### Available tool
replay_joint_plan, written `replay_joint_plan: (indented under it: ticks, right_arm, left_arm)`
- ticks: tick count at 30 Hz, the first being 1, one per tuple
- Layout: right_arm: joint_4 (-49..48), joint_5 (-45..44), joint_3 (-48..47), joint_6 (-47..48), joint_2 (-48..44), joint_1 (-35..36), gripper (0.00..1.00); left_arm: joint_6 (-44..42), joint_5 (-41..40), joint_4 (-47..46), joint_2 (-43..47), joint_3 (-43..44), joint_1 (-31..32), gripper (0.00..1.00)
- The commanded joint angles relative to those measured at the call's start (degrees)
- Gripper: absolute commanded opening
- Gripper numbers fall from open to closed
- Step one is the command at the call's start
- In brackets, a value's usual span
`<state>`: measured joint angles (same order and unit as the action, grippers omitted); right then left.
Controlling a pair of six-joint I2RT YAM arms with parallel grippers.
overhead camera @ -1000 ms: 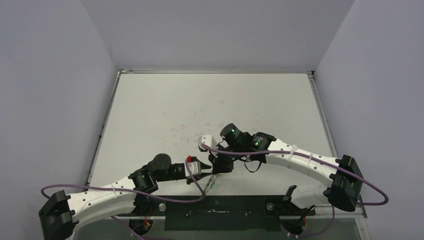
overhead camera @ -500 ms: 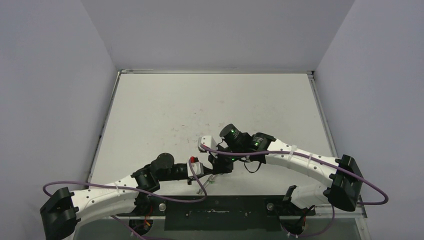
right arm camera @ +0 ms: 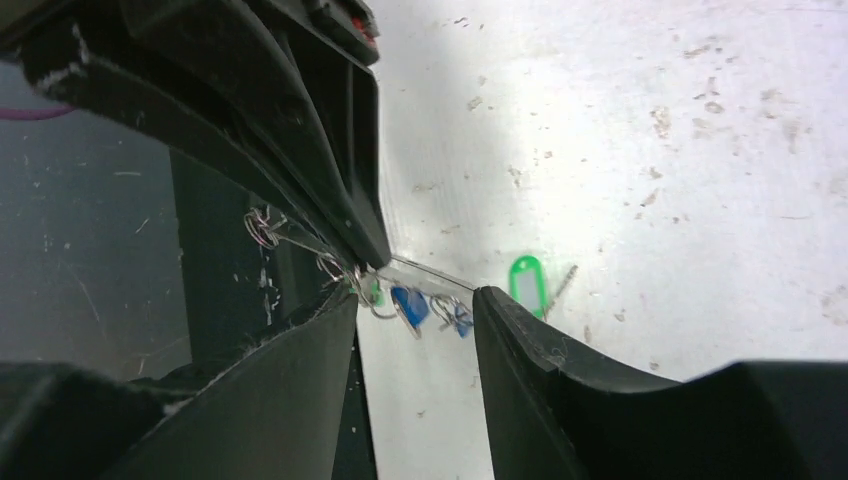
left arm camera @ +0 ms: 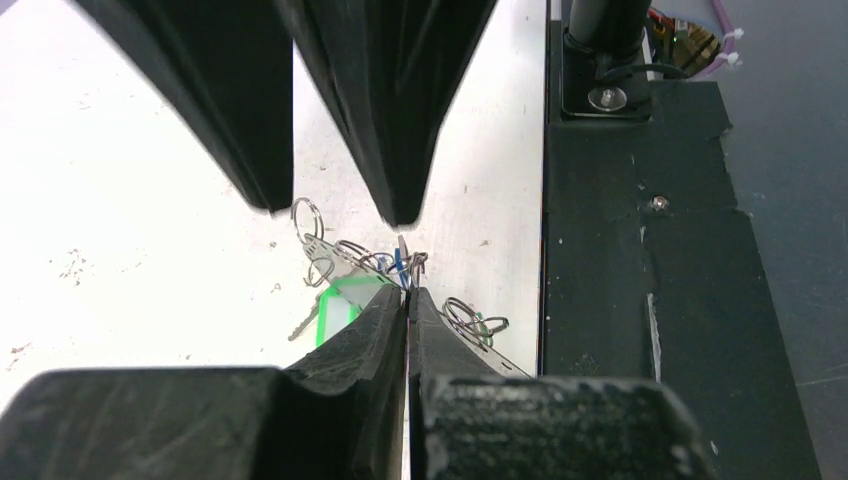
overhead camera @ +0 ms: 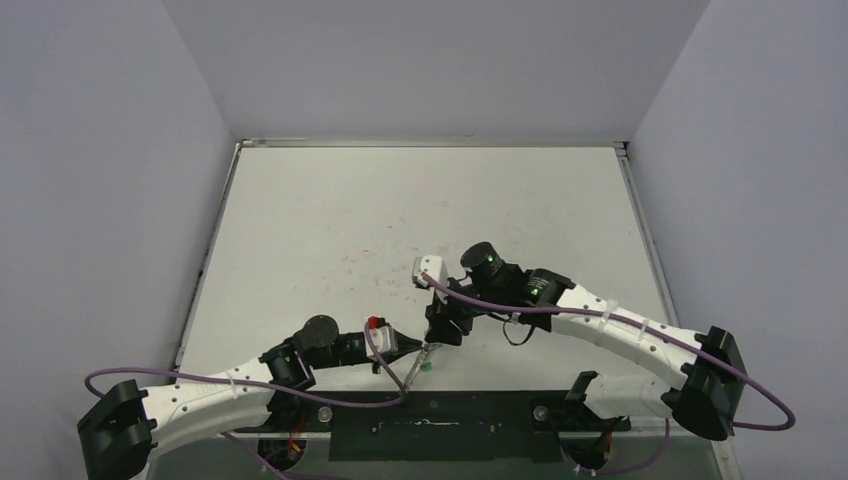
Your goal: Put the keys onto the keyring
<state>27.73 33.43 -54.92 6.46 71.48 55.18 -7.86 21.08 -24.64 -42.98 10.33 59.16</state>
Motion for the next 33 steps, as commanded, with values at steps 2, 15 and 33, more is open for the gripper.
replay_joint_plan:
  ticks: [2,15,33]
  right_arm:
    - [-10.1,5.1,6.4,-0.3,-8.1,-3.4,0.47]
    - [-23.3,12.8,18.7,3.5,-10.2,-4.0,0.40]
    - [-31.9,15.1,20.9,4.0,-5.3,-2.9,0.27]
  left_arm:
    - [4.7,-2.6,-12.3,3.3,-3.7,0.1,0.00]
    - [6.4,-3.2,-15.0,4.9,-5.5,0.1,0.00]
    - [6.6,-3.0,-14.7,5.4,-5.6,0.1,0.00]
